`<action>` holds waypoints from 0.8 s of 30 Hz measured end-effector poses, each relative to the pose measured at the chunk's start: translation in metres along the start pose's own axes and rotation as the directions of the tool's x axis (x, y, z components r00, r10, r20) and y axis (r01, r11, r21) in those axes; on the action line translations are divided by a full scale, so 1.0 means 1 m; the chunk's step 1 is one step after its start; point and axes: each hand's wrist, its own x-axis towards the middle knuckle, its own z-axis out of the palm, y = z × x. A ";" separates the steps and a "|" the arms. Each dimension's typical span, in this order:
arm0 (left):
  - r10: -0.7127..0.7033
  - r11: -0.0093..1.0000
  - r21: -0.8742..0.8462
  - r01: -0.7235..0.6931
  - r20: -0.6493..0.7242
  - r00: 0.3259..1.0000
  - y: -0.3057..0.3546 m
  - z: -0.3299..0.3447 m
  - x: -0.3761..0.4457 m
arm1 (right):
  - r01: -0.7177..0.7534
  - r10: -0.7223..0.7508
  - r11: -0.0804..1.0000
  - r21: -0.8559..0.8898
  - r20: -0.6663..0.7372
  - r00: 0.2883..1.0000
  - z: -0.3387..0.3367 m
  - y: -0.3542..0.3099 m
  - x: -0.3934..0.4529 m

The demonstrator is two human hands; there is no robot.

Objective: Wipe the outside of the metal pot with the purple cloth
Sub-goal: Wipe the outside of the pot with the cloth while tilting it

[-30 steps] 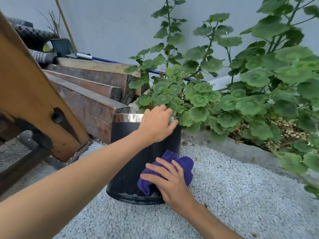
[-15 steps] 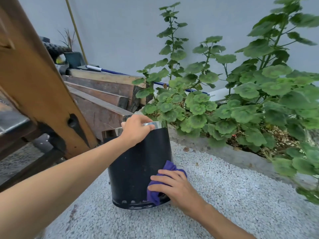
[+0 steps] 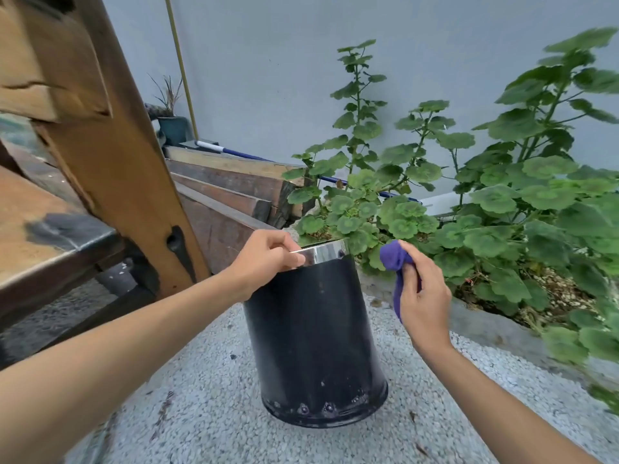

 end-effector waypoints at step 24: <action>0.290 0.717 0.518 -0.467 0.387 0.875 -0.003 0.047 0.007 | 0.058 -0.060 0.998 0.020 0.123 0.991 0.046 -0.006 -0.049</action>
